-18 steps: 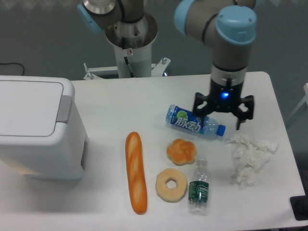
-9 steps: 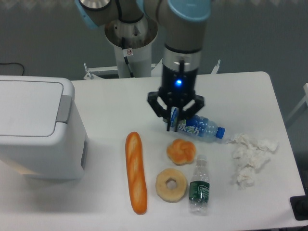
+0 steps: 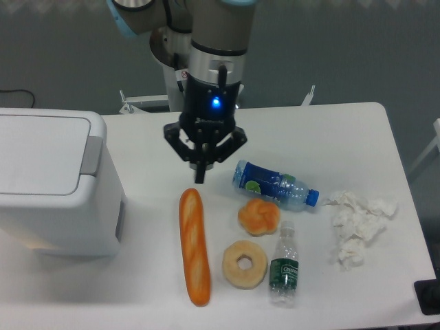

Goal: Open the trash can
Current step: 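Lower the gripper onto the lid edge of the white trash bin, then push the bin lid open with the gripper, swinging it back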

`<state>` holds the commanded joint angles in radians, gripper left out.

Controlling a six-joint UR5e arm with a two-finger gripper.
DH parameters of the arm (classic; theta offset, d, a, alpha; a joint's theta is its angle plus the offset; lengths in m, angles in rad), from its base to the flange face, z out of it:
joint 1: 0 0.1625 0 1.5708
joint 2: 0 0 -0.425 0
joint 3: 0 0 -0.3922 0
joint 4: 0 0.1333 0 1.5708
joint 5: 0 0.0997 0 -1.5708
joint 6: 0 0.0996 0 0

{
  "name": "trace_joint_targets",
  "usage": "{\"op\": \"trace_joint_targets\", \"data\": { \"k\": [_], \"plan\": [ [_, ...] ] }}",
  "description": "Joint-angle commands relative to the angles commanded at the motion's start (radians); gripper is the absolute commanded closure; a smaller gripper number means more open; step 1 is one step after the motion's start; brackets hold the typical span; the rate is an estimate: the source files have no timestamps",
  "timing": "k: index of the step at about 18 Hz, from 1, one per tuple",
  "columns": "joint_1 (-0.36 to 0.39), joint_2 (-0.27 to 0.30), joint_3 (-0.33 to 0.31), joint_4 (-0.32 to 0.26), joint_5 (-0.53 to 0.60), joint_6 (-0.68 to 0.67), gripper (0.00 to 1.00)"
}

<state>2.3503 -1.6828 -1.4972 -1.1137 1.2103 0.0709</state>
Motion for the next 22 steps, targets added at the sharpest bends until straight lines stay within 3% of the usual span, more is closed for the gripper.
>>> {"op": "trace_joint_targets", "data": {
  "k": [5, 8, 12, 22],
  "plan": [
    [-0.078, 0.002, -0.009, -0.008, -0.066, -0.106, 1.0],
    [-0.106, 0.02, -0.024, -0.084, -0.092, -0.117, 1.0],
    [-0.106, 0.035, -0.041, -0.103, -0.141, -0.115, 1.0],
    [-0.097, 0.052, -0.069, -0.106, -0.135, -0.1, 1.0]
  ]
}}
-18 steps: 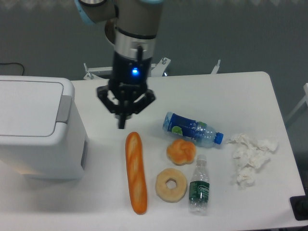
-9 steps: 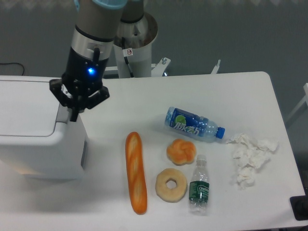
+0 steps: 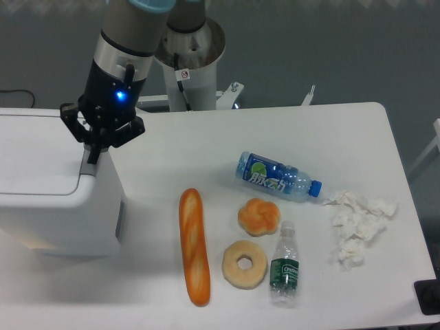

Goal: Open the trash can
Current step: 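Push the bin lid open with the gripper, swinging it back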

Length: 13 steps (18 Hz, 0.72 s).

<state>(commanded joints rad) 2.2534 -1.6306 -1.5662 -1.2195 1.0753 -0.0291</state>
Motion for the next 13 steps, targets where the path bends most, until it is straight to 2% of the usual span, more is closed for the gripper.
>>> {"op": "trace_joint_targets", "data": {
  "k": [13],
  "plan": [
    [0.003, 0.008, -0.043, 0.002, 0.026, 0.008, 1.0]
  ]
}}
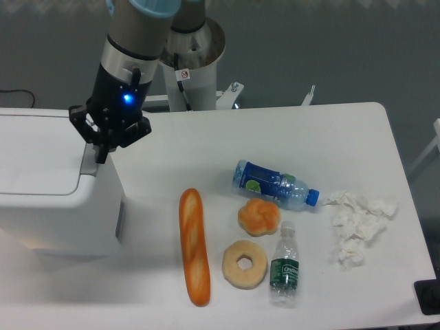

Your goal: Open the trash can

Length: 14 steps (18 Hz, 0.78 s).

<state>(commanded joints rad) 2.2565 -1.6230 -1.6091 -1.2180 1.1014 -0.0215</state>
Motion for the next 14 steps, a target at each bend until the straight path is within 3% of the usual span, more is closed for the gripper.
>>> {"op": "trace_joint_targets", "data": {
  "k": [11, 13, 14],
  "plan": [
    [0.038, 0.006, 0.041, 0.0, -0.018, -0.002, 0.99],
    [0.051, 0.006, 0.06, 0.008, -0.018, 0.0, 0.85],
    [0.064, 0.006, 0.069, 0.011, -0.02, 0.002, 0.74]
  ]
}}
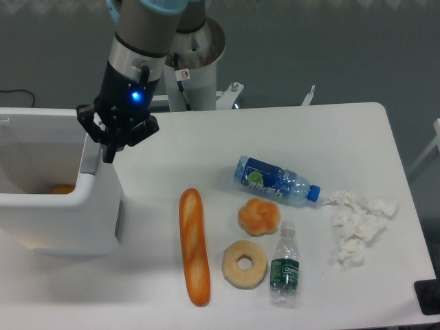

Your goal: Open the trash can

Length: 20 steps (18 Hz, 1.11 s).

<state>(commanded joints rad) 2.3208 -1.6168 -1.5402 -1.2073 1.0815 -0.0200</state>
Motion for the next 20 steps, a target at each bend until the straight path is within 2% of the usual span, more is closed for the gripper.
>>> {"op": "trace_joint_targets", "data": {
  "k": [1, 2, 3, 4, 8, 10, 14, 17, 20],
  "plan": [
    [0.017, -0.002, 0.009, 0.003, 0.0, 0.005, 0.57],
    [0.032, -0.002, 0.017, 0.008, 0.0, 0.014, 0.53],
    [0.051, -0.005, 0.018, 0.014, 0.002, 0.021, 0.36],
    [0.069, -0.006, 0.02, 0.023, 0.002, 0.032, 0.0],
    [0.1, -0.021, 0.019, 0.081, 0.014, 0.132, 0.0],
    [0.13, -0.052, 0.012, 0.092, 0.049, 0.23, 0.0],
    [0.195, -0.084, 0.009, 0.094, 0.191, 0.385, 0.0],
    [0.242, -0.13, 0.009, 0.094, 0.242, 0.49, 0.0],
    [0.293, -0.164, 0.008, 0.084, 0.264, 0.654, 0.0]
  ]
}}
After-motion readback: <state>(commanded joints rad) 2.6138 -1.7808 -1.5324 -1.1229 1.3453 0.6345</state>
